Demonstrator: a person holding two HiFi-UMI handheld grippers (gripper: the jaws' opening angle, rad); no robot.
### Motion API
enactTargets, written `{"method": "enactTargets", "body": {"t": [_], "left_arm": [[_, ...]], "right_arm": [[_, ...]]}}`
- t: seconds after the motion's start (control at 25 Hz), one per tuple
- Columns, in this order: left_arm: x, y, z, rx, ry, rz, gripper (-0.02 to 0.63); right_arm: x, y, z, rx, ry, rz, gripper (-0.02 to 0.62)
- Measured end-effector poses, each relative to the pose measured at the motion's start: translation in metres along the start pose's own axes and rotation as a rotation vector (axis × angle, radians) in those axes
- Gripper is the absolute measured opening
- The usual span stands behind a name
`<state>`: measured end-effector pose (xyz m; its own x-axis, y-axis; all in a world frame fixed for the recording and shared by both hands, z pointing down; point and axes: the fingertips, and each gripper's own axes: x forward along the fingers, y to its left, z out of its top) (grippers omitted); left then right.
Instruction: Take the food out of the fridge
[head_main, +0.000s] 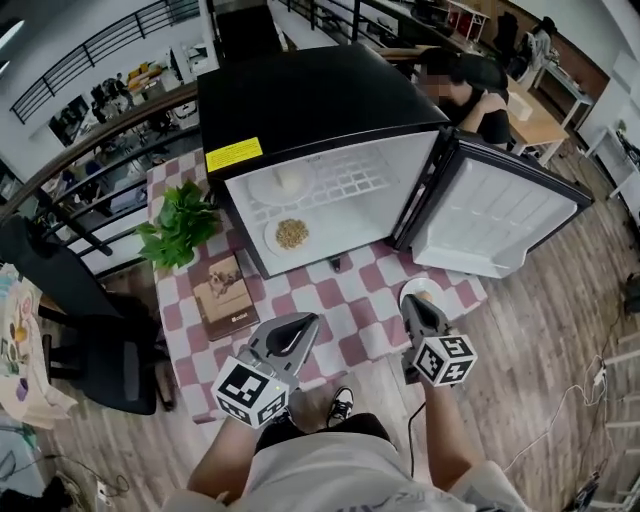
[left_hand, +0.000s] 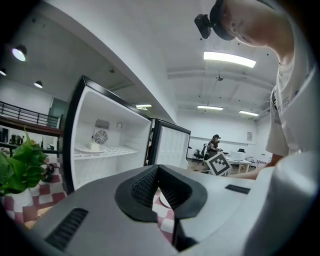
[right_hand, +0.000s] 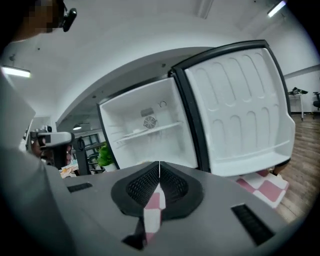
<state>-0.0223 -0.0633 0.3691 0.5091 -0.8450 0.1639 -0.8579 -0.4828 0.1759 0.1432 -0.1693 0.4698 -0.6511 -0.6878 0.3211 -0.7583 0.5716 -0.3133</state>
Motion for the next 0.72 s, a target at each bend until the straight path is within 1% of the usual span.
{"method": "enactTargets", "body": {"t": [0.2,0.32,0.44,0.6,0.72], "left_arm": [[-0.04,0.031,0.019,0.06,-0.049,0.126,0.002],[-0.063,0.047,0.028,0.092,-0.065,0.202,0.002],[-0.087,0.061,0.035,0.115,-0.078,0.268,0.002],[-0.115,0.077,0.039,0.119,-0.094,0.344,0.002],[-0.131,0.087,0.04,0.119,-0.098,0.387,0.002]], "right_arm": [[0.016,0.069,0.048,-0.042,-0.083,0.145,0.025],[0.024,0.109,0.068,-0.06,-0.111,0.23,0.025],[0.033,0.148,0.08,-0.078,-0.12,0.306,0.025],[0.041,0.195,0.086,-0.116,-0.121,0.393,0.025],[0.043,0.222,0.087,-0.151,-0.124,0.442,0.025]]}}
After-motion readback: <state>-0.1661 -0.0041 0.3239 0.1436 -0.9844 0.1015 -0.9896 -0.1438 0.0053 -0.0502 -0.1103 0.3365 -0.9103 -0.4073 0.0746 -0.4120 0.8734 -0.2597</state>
